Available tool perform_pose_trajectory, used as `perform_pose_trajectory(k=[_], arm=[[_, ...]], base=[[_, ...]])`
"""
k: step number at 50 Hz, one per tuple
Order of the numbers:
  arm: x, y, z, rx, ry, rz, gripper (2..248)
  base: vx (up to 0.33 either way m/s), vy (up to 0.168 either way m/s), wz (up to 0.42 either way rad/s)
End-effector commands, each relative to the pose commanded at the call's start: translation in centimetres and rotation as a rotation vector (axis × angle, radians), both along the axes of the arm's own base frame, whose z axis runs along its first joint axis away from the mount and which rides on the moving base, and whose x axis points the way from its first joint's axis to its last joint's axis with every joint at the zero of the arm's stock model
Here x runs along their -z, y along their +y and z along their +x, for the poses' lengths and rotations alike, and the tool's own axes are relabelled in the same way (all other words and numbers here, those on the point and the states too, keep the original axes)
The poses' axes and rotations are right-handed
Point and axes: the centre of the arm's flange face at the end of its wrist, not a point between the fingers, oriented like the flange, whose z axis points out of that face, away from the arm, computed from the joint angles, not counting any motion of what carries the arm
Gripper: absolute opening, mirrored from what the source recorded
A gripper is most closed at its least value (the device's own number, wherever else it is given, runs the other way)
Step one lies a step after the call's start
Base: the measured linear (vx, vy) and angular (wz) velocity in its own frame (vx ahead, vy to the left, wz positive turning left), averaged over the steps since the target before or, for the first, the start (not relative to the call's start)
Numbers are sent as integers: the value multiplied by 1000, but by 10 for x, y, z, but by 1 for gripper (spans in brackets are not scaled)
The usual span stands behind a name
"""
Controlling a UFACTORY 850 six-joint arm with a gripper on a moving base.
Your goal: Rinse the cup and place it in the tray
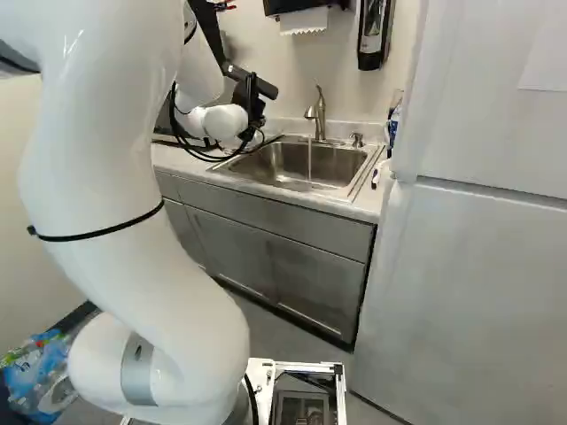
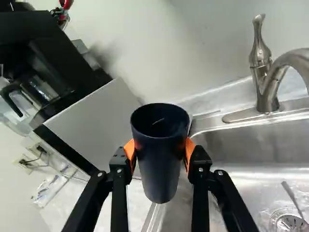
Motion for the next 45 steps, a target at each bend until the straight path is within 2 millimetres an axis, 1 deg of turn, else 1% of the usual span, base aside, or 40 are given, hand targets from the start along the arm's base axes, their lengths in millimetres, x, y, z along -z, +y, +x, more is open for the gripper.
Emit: perform_pose_trajectory(k=[45], arm=[[0, 0, 0, 52, 35, 469, 119]], base=[[0, 0, 0]])
